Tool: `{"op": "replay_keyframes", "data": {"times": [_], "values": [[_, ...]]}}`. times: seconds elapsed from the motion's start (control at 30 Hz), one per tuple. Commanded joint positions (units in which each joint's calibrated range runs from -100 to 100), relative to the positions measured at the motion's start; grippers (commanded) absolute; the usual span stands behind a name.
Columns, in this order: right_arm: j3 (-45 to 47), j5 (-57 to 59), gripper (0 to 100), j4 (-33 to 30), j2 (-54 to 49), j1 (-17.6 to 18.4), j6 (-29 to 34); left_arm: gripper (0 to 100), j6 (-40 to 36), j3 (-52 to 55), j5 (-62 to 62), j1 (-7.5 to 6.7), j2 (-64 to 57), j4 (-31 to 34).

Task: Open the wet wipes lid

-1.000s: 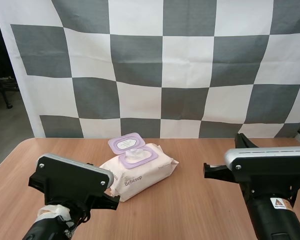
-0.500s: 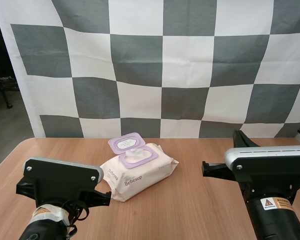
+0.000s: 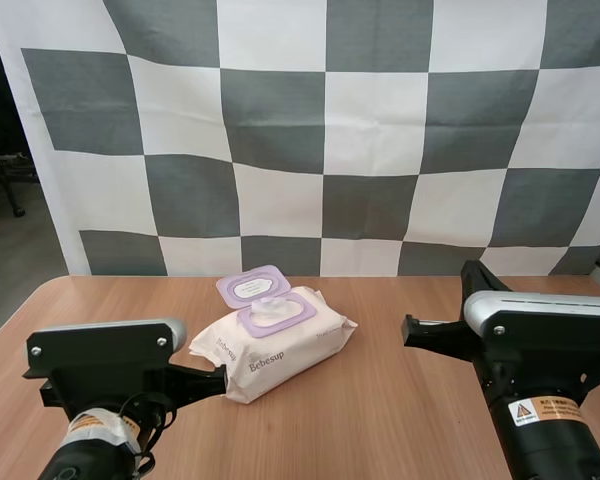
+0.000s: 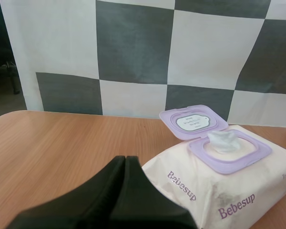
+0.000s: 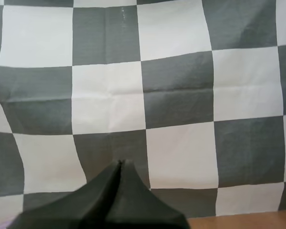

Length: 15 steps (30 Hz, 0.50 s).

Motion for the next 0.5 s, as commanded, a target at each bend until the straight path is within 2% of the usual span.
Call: {"op": "replay_keyframes", "data": {"times": [0.0,0.07,0.23,0.37,0.47], "values": [[0.0,-0.3,0,-0.2,0.0,0.0,17.4,0,0.0,0.0,0.0,-0.07,0.0,0.0],[0.0,0.9,0,-1.2,0.0,-0.4,17.4,0,0.0,0.0,-0.1,-0.07,0.0,0.0],[0.0,11.3,0,-10.0,0.0,-0.7,16.9,0,0.0,0.0,-0.1,-0.07,0.0,0.0],[0.0,11.6,0,-12.6,0.0,-0.7,16.9,0,0.0,0.0,-0.1,-0.07,0.0,0.0],[0.0,11.6,0,-14.3,0.0,-0.7,12.3,0,0.0,0.0,-0.1,-0.07,0.0,0.0]]}}
